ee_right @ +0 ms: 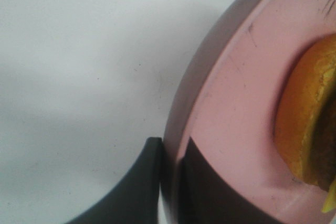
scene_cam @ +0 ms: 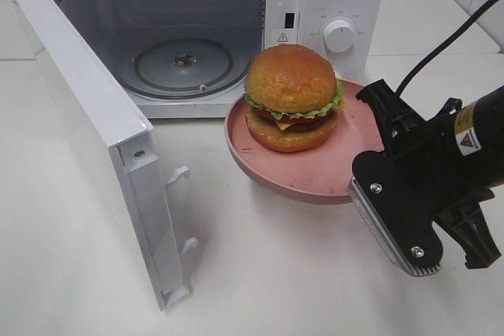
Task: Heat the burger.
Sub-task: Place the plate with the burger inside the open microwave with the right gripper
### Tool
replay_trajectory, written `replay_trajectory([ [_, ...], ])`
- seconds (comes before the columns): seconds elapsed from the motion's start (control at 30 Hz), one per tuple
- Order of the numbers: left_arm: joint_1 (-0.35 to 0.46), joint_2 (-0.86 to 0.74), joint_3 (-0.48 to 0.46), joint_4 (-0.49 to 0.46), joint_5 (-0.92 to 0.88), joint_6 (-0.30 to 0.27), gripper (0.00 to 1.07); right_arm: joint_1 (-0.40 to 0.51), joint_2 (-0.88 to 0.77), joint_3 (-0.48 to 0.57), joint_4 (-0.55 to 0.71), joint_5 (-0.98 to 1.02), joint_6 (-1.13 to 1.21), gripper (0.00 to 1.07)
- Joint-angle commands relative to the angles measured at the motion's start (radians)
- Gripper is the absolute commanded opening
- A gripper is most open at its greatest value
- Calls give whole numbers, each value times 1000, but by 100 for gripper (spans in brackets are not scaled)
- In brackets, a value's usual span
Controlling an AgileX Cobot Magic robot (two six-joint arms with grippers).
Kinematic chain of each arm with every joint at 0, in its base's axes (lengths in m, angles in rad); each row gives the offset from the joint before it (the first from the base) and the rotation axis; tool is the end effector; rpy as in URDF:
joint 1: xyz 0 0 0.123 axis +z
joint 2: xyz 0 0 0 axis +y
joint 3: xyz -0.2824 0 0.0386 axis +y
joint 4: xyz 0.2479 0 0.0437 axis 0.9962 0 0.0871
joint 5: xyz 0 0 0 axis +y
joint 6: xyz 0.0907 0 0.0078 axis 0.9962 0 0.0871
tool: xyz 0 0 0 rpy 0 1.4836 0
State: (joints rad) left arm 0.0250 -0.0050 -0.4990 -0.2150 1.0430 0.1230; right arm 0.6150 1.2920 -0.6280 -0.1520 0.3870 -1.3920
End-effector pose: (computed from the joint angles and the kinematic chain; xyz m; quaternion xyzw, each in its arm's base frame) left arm -0.0054 -0.0169 0.2798 0.0447 0.8415 -0.0679 0.5342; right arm 0.1938 0.1305 0.2122 -0.8339 0.4620 -0.1576 0.2575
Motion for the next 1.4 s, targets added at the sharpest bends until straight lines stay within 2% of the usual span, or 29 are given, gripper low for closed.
replay_trajectory([
  [0.03, 0, -21, 2, -1, -8, 0, 103, -40, -11, -2, 110, -88, -186, 3],
  [0.13, 0, -21, 2, -1, -8, 0, 103, -56, -11, -2, 171, -89, -288, 3],
  [0.27, 0, -21, 2, -1, -8, 0, 103, -59, -11, -2, 329, -93, -467, 3],
  [0.33, 0, -21, 2, -1, -8, 0, 103, -59, -11, -2, 351, -98, -495, 3],
  [0.57, 0, -21, 2, -1, -8, 0, 103, -56, 1, -6, 350, -115, -493, 0],
  [0.8, 0, -21, 2, -1, -8, 0, 103, -56, 57, -77, 350, -114, -485, 0],
  [1.17, 0, -21, 2, -1, -8, 0, 103, -53, 126, -133, 349, -117, -483, 0],
  [1.4, 0, -21, 2, -1, -8, 0, 103, -15, 194, -205, 343, -123, -483, 1],
])
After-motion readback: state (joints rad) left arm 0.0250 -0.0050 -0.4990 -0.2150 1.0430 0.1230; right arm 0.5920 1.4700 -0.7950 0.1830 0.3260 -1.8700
